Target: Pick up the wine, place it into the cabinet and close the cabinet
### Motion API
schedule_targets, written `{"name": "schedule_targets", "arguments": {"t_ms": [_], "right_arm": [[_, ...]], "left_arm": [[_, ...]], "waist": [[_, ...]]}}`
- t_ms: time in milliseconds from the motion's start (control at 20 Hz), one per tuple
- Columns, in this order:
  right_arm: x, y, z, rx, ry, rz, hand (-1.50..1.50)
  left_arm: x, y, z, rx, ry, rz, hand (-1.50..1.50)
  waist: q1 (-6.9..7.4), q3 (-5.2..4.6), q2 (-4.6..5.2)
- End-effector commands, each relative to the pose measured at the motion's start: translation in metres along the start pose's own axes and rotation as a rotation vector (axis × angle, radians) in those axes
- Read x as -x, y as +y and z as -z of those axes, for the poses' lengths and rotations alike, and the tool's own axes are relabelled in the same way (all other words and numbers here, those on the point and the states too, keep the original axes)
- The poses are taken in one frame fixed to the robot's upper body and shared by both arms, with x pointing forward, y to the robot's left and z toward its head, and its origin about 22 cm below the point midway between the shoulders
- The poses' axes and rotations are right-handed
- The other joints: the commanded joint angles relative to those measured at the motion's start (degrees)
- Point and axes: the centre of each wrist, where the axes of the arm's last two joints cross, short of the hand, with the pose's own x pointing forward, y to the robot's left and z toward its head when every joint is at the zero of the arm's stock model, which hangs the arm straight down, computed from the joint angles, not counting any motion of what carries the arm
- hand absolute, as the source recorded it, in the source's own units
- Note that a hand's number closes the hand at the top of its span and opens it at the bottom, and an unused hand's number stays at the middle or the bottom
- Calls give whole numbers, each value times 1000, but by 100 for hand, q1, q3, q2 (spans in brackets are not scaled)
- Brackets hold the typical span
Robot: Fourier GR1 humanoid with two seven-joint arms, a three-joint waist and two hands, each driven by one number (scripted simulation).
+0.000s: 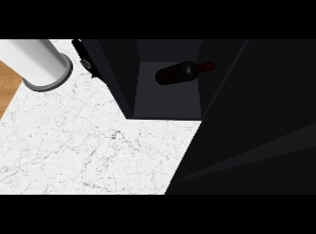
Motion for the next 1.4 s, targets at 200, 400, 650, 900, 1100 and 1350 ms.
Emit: {"name": "schedule_targets", "arguments": {"t_ms": [200,400,650,900,1100,1350], "right_arm": [[5,41,59,-7,-40,-140,150],[-9,39,78,44,-56,-122,150],[-25,18,125,107,-29,-139,150],[-13,1,175,159,-26,-161,150],[-19,-41,199,203,-21,-178,150],[-3,-66,225,254,6,-233,150]], "left_arm": [[-25,34,-5,26,-18,14,-150],[-36,54,6,32,-29,14,-150],[-47,49,1,57,-14,1,-150],[-46,64,11,48,-15,-3,-150],[-43,63,2,54,8,0,-150],[-51,54,4,106,35,-12,-150]], "waist": [[62,-2,6],[84,-6,21],[87,4,28],[40,6,64],[13,8,59],[27,10,57]]}}
